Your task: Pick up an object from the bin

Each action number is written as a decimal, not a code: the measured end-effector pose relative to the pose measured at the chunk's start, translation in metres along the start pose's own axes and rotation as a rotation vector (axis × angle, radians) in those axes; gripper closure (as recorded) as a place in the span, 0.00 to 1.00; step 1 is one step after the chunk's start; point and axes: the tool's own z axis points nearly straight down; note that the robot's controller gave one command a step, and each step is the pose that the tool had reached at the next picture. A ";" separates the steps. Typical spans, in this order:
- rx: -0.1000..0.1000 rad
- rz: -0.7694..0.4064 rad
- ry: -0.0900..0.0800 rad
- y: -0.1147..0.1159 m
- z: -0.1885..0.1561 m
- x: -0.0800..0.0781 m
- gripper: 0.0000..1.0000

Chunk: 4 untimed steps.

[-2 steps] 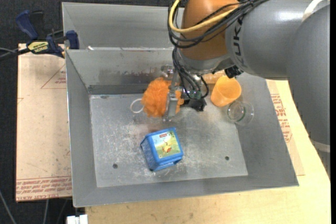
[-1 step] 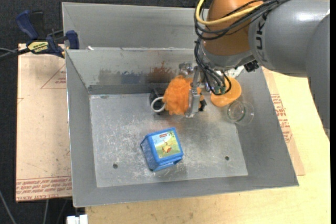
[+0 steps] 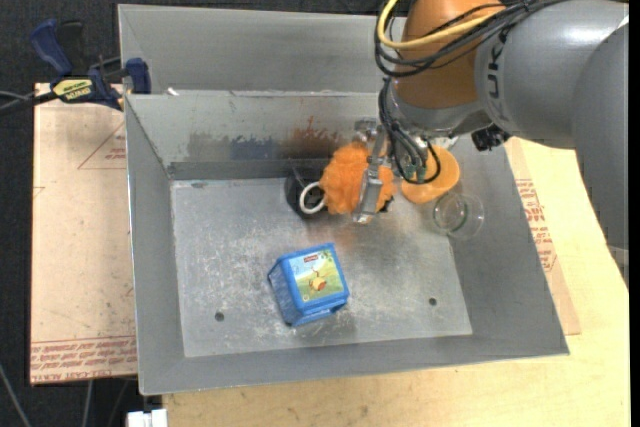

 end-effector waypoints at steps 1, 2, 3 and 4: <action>-0.005 -0.031 -0.013 -0.014 0.066 -0.012 0.00; -0.003 -0.031 -0.017 -0.010 0.046 -0.010 1.00; -0.004 -0.030 -0.018 -0.010 0.046 -0.011 1.00; -0.006 -0.031 -0.023 -0.010 -0.003 -0.012 1.00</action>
Offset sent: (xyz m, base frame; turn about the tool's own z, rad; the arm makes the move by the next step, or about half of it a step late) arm 0.0022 -0.0186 -0.0779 0.0712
